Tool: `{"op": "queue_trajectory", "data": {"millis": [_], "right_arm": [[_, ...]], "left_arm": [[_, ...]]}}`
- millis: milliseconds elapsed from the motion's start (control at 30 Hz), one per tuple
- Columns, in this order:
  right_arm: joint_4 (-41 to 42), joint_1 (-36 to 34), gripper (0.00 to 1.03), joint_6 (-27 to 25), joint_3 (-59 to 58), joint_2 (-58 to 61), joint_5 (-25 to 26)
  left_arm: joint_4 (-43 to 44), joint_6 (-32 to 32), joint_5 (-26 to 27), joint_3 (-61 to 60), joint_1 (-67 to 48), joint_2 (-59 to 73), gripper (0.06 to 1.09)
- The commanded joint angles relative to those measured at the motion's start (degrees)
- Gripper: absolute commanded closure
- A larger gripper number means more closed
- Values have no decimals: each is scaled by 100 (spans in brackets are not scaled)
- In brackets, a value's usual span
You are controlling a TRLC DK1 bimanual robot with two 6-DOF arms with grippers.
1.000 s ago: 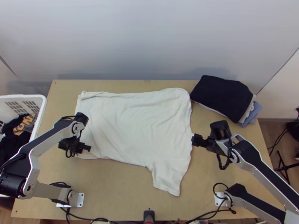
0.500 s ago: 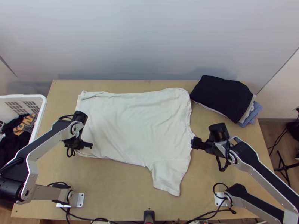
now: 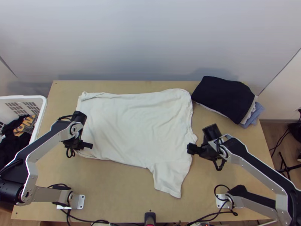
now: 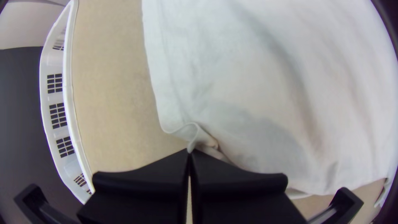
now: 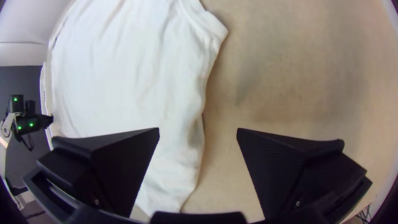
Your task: Fold the t-shirt
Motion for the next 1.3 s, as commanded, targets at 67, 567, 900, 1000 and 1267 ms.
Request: {"op": "queue_trajectory", "data": {"millis": [67, 567, 900, 1000, 1267], "right_arm": [[-442, 242, 16, -28, 44, 442, -314], [-363, 620, 46, -204, 61, 609, -332], [-11, 347, 100, -705, 105, 548, -279], [121, 92, 100, -1012, 237, 196, -121], [1676, -233, 100, -3122, 2355, -67, 1408]], "left_arm": [[5, 4, 8, 4, 40, 7, 105], [5, 13, 8, 4, -13, 33, 105], [5, 13, 8, 118, 66, 7, 105], [22, -48, 17, 426, 198, -90, 105], [532, -391, 184, 2605, 717, -266, 105]]}}
